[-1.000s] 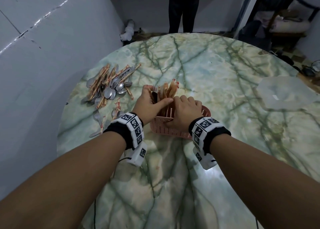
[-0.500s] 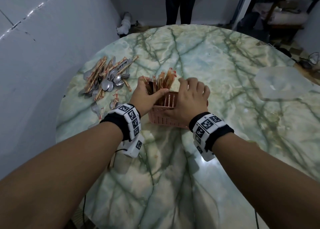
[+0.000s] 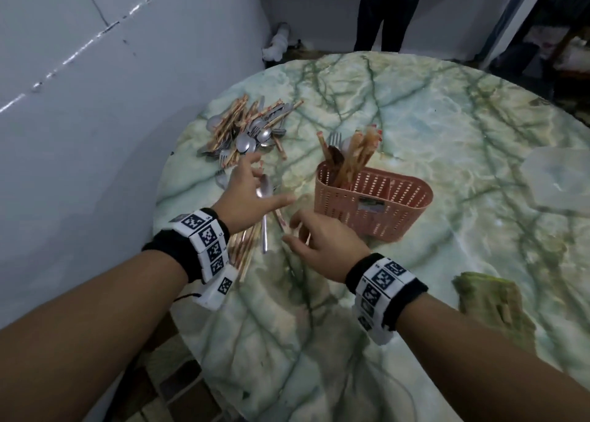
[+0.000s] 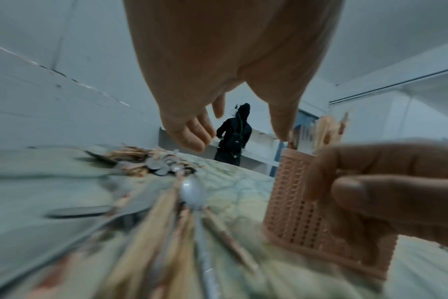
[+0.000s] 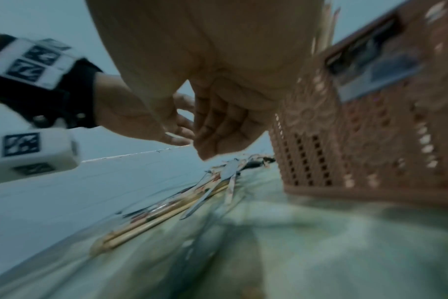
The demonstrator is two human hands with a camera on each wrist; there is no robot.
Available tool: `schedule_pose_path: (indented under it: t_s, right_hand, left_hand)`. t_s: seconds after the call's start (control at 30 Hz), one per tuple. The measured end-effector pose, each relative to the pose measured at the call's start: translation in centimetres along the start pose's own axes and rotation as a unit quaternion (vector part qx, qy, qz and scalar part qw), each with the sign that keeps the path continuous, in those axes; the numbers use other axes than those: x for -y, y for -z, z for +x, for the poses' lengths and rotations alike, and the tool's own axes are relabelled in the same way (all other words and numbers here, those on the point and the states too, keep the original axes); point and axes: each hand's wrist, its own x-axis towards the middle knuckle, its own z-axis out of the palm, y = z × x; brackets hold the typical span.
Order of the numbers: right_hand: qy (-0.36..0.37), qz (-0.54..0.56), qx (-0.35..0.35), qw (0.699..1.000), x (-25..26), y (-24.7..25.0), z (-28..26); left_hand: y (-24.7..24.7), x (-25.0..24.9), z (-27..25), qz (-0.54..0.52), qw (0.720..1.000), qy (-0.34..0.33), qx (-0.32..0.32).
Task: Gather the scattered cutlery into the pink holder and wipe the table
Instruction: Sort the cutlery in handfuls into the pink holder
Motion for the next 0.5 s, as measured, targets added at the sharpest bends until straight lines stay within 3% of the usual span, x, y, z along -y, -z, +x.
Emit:
schedule_pose_path:
  t_s: [0.1,0.23,0.5]
  right_hand:
    - [-0.076,0.021,0.029,0.996,0.1,-3.0,2.4]
    - [-0.124,-0.008,0.038,0.991,0.4,-5.6,5.2]
    - [-0.229,0.000,0.011,0.973,-0.5,-6.9,9.0]
  left_hand:
    - [2.9,3.1,-1.9,0.095,0.994,0.024,-0.043]
    - [5.3,7.6,-4.3,0.187,0.981,0.052,-0.025]
    - [5.3,10.7,-4.6,0.205,0.977,0.054,-0.021]
